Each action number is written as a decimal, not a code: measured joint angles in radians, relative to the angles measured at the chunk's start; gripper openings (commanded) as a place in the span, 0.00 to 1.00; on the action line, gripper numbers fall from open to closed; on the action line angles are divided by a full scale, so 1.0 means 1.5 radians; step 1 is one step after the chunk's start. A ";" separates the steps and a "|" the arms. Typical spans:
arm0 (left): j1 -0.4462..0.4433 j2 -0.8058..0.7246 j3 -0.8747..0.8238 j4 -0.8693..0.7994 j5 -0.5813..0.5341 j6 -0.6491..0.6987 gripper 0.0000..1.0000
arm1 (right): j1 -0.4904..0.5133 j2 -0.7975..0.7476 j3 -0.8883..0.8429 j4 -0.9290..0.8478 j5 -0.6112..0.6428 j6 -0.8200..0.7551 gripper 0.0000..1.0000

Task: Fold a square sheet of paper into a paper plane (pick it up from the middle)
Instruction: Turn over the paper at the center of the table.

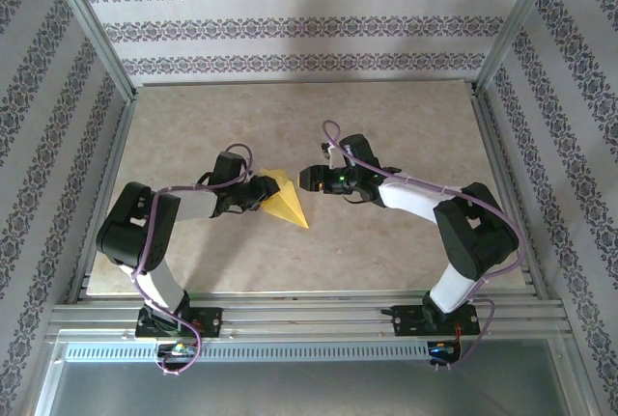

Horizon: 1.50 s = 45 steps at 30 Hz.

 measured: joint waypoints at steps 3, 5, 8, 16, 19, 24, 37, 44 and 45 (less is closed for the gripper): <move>0.000 0.029 0.016 0.023 0.011 -0.009 0.34 | 0.000 0.000 0.000 0.000 0.000 0.001 0.60; 0.000 0.045 0.028 0.041 0.018 -0.015 0.31 | 0.000 0.000 0.000 0.000 0.000 0.003 0.60; 0.000 0.059 0.039 0.061 0.031 -0.022 0.26 | 0.000 0.000 0.000 0.001 0.000 0.007 0.59; -0.001 0.064 0.059 0.067 0.039 -0.016 0.10 | -0.002 -0.014 -0.014 0.003 0.042 0.014 0.73; -0.001 0.053 0.077 0.025 0.031 0.009 0.08 | -0.011 -0.054 -0.039 0.002 0.079 0.009 0.76; -0.001 -0.018 0.149 -0.171 -0.026 0.096 0.08 | -0.051 -0.137 -0.064 0.000 0.128 -0.006 0.90; -0.050 -0.063 0.462 -0.751 -0.407 0.321 0.08 | -0.116 -0.256 -0.095 -0.017 0.204 -0.061 0.98; -0.124 0.064 0.573 -0.923 -0.664 0.348 0.08 | -0.127 -0.255 -0.095 -0.064 0.210 -0.061 0.98; -0.131 0.088 0.577 -0.937 -0.689 0.348 0.08 | -0.127 -0.256 -0.095 -0.070 0.210 -0.060 0.98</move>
